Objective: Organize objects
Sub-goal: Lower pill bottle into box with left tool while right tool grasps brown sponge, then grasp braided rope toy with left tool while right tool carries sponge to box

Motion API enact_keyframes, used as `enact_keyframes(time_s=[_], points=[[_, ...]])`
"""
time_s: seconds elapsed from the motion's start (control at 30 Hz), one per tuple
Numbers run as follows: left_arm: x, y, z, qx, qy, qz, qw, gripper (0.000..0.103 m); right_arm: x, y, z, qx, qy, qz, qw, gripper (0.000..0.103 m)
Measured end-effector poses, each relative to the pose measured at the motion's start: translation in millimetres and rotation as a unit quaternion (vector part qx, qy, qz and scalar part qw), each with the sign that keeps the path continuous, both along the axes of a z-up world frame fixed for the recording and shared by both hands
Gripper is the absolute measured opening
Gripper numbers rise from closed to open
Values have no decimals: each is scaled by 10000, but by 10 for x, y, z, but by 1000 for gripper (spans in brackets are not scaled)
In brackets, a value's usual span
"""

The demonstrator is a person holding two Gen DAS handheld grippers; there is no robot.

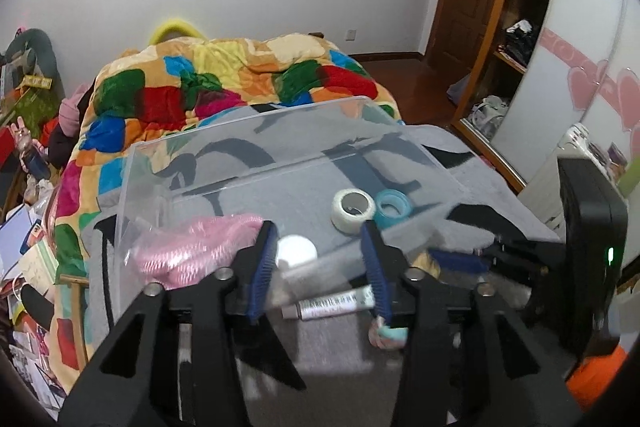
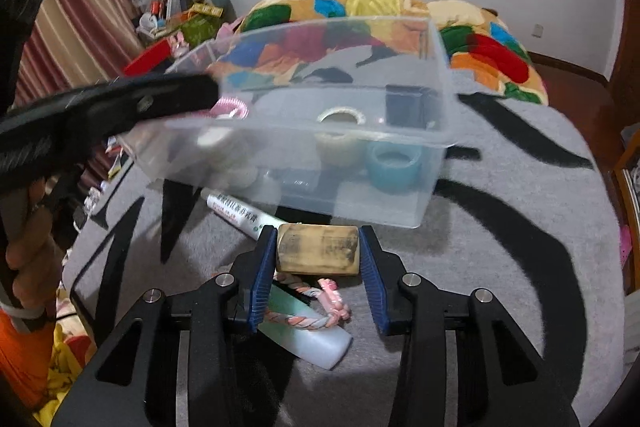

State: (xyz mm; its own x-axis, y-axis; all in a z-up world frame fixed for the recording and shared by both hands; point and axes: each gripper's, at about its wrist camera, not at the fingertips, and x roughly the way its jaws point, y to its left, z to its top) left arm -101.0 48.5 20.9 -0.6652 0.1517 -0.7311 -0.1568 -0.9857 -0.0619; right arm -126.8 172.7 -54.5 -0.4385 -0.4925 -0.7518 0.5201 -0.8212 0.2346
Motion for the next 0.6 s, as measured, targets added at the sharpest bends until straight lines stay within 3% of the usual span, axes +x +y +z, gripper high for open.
enact_keyframes(time_s=[0.07, 0.2, 0.6], points=[[107, 16, 0, -15, 12, -51, 10000, 54, 30, 49, 76, 5, 174, -104, 9998, 37], [219, 47, -94, 113, -217, -231, 9994, 54, 86, 170, 216, 42, 439, -262, 9987, 37], [220, 599, -582, 164, -899, -1128, 9894, 51, 165, 488, 193, 197, 407, -472, 9979, 37]])
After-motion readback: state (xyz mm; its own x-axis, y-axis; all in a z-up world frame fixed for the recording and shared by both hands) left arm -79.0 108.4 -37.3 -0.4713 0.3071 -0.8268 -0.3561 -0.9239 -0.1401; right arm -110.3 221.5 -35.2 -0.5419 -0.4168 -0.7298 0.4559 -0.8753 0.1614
